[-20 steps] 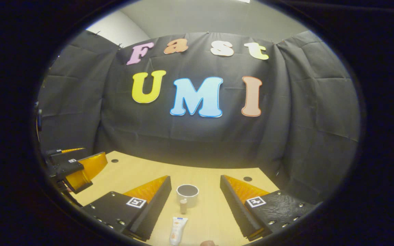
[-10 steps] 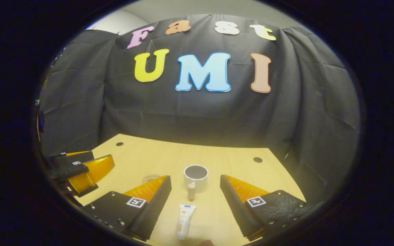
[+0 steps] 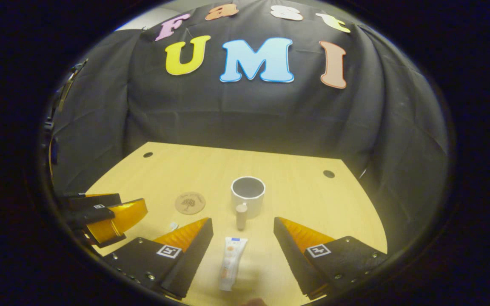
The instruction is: Put the toothbrush and toothpaste on the desktop into the cup, then pick up the cup and place it on the coaster on the desktop.
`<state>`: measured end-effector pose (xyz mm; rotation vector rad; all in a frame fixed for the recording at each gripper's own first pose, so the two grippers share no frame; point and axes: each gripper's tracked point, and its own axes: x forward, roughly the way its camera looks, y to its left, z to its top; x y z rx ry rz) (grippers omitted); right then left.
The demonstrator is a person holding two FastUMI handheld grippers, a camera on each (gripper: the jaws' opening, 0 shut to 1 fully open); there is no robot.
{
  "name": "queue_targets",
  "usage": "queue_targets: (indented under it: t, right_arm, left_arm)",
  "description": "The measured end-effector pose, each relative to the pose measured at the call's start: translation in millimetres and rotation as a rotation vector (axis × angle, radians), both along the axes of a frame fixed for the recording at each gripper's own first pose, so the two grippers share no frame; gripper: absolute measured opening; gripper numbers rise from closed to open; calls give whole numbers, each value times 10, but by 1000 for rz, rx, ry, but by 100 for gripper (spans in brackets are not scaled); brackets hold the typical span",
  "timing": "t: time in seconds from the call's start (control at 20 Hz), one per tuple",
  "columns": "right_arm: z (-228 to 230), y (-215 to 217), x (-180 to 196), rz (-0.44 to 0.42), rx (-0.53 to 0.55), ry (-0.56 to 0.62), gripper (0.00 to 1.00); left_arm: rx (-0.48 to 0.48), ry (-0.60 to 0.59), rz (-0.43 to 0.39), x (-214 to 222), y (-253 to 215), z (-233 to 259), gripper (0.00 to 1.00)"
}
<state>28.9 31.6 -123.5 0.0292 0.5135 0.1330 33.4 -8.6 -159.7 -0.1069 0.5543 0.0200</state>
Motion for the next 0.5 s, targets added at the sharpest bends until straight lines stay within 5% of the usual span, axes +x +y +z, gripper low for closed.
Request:
queue_targets:
  t: [0.5]
  right_arm:
    - [-484,66,-38,0,56,219,91]
  left_arm:
    - [26,261,-57,-194,-39,-564,98]
